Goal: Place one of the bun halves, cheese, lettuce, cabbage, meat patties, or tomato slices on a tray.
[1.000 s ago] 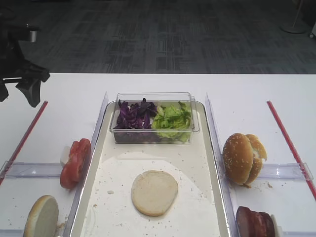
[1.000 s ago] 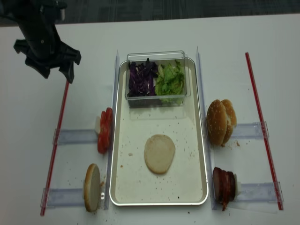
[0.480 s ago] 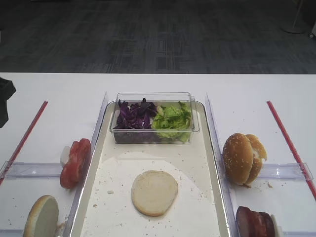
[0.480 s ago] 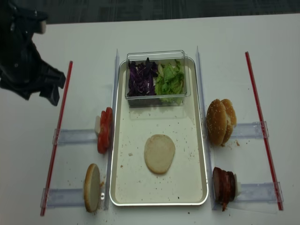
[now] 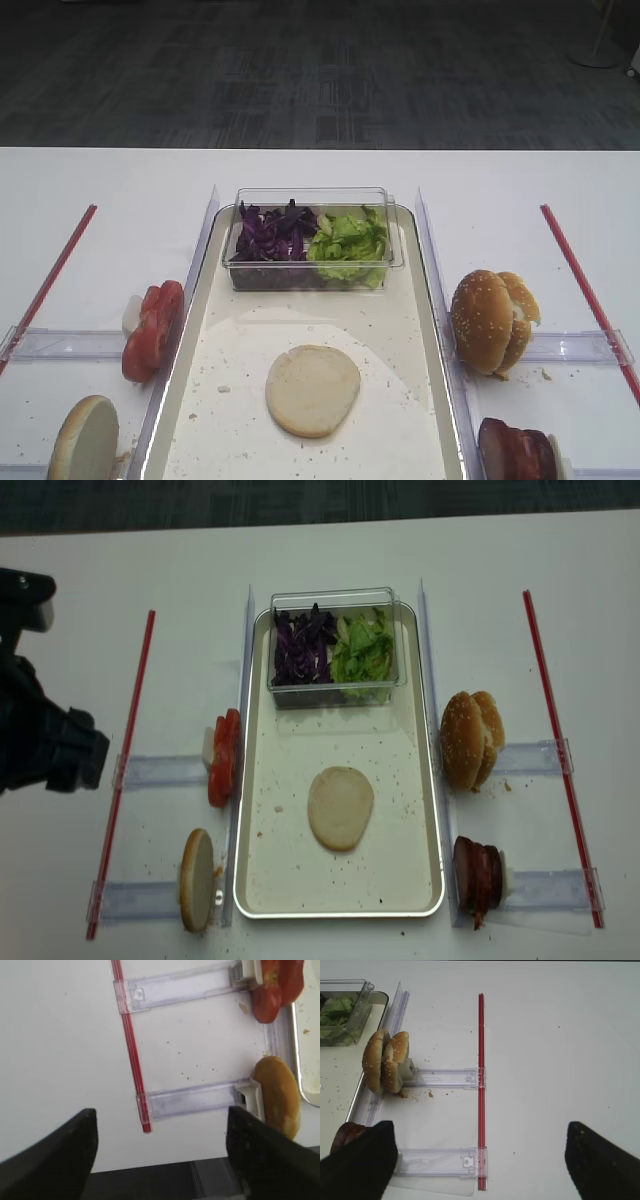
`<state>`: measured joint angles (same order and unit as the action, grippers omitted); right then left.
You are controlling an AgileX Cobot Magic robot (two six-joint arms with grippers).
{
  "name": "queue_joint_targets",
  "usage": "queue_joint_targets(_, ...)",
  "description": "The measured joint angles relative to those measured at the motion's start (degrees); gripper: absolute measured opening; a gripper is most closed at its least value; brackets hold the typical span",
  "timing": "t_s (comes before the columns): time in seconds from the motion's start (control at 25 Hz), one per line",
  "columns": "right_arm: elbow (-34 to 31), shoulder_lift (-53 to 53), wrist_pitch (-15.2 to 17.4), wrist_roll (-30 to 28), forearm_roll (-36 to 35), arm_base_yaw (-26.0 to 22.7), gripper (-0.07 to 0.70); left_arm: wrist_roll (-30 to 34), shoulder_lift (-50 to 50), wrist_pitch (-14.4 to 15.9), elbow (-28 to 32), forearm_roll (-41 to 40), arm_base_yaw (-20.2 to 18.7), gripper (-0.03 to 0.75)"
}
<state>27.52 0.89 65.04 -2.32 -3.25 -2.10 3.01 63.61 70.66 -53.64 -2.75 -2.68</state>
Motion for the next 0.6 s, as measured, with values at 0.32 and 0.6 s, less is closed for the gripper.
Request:
queue_joint_targets(0.32, 0.0, 0.0, 0.0, 0.0, 0.0, 0.0, 0.692, -0.3, -14.6, 0.2, 7.2, 0.7, 0.0, 0.493)
queue_joint_targets(0.6, 0.0, 0.0, 0.0, 0.0, 0.0, 0.0, 0.692, -0.4, -27.8, -1.4, 15.7, 3.6, 0.0, 0.493)
